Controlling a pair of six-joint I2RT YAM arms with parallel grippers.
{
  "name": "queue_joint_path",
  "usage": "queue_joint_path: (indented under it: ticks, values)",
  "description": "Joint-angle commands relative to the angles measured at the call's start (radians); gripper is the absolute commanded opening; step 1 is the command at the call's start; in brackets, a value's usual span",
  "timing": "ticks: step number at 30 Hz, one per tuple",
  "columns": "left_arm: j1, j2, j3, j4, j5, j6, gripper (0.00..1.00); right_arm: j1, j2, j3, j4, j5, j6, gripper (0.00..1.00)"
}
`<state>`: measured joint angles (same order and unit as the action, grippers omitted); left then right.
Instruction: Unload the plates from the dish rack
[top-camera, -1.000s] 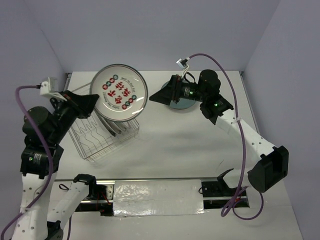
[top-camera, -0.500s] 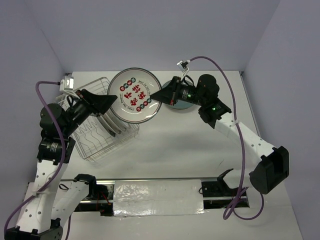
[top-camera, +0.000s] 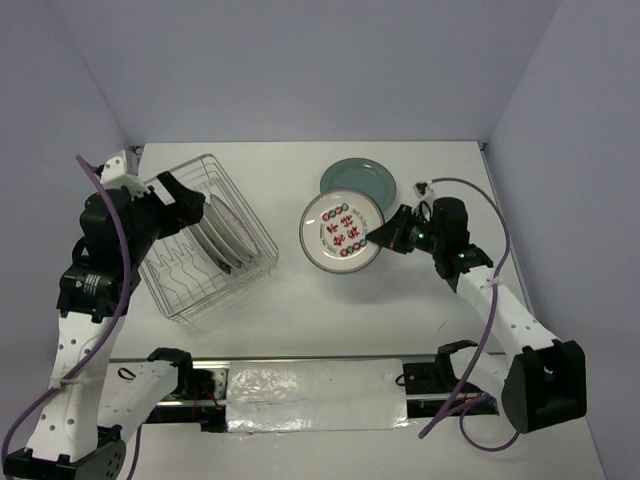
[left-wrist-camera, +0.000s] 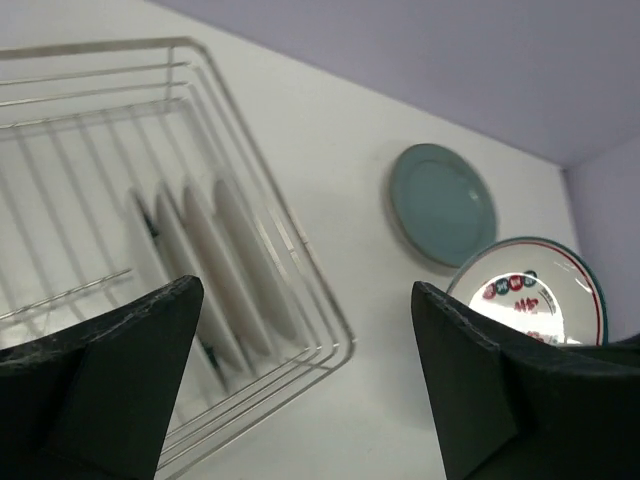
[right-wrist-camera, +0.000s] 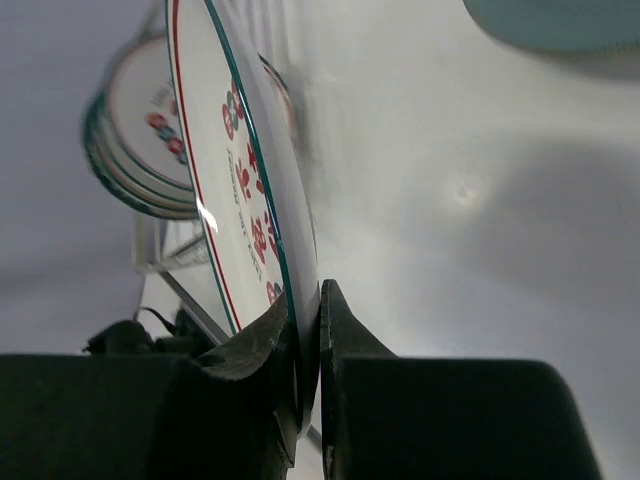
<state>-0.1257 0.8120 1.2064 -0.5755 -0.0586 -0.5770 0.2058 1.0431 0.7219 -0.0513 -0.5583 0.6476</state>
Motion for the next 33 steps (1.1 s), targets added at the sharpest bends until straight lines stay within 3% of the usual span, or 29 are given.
queue_joint_path:
  ticks: [1,6,13,15,17,21,25,30,33]
  values:
    - [0.003,0.019,0.015,-0.104,-0.128,0.086,0.95,-0.005,0.053,-0.071,0.011,-0.071,-0.075,0.00]
    - [0.003,0.075,0.012,-0.155,-0.110,0.126,0.87,-0.009,0.188,-0.185,0.116,-0.064,-0.089,0.02]
    - [0.003,0.088,-0.016,-0.147,-0.070,0.154,0.85,-0.011,0.425,-0.188,0.206,-0.048,-0.086,0.09]
    - [0.001,0.092,-0.021,-0.156,-0.082,0.161,0.85,-0.011,0.451,-0.180,0.189,-0.009,-0.094,0.27]
    - [0.001,0.101,-0.025,-0.161,-0.098,0.164,0.85,-0.009,0.457,-0.168,0.130,0.070,-0.106,0.53]
    - [0.001,0.127,-0.045,-0.173,-0.121,0.158,0.84,-0.008,0.416,-0.150,-0.002,0.296,-0.097,0.68]
    - [0.000,0.156,-0.053,-0.185,-0.153,0.140,0.73,0.026,0.329,-0.119,-0.122,0.451,-0.056,0.72]
    - [-0.008,0.193,-0.074,-0.188,-0.196,0.118,0.70,0.113,0.170,-0.018,-0.292,0.664,-0.072,0.78]
    - [-0.014,0.223,-0.091,-0.175,-0.199,0.106,0.64,0.127,0.085,0.027,-0.353,0.670,-0.091,0.79]
